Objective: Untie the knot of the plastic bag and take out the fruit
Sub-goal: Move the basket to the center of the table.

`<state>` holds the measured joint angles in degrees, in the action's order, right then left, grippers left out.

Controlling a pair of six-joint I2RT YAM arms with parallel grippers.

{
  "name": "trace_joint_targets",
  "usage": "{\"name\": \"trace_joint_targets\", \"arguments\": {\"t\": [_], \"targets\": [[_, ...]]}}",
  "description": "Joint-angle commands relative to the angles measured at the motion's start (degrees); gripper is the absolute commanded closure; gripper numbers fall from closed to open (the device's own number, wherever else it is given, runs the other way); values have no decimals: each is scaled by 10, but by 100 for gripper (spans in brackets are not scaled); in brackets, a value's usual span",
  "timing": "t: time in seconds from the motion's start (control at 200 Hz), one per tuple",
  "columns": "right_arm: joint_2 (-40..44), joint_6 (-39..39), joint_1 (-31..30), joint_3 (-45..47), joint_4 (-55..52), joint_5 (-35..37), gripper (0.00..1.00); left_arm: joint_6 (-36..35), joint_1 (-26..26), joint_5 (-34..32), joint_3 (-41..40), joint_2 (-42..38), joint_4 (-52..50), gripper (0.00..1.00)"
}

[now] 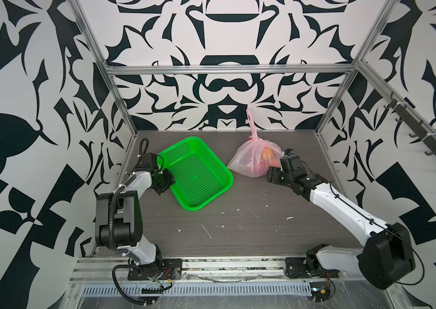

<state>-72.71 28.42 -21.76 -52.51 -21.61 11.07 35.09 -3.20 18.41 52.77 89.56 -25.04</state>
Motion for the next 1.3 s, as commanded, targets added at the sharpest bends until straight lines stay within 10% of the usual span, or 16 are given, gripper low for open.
{"name": "trace_joint_targets", "arguments": {"t": [0.0, 0.78, 1.295], "targets": [[11, 5, -2, -30, 0, 25, 15, -37, 10, 54, -29, -45, -65, 100], [50, -17, 19, -46, -57, 89, 12, 88, 378, -32, -15, -103, -77, 100], [58, -19, 37, -36, -60, 78, 12, 114, 427, -72, 105, 81, -32, 100]]}}
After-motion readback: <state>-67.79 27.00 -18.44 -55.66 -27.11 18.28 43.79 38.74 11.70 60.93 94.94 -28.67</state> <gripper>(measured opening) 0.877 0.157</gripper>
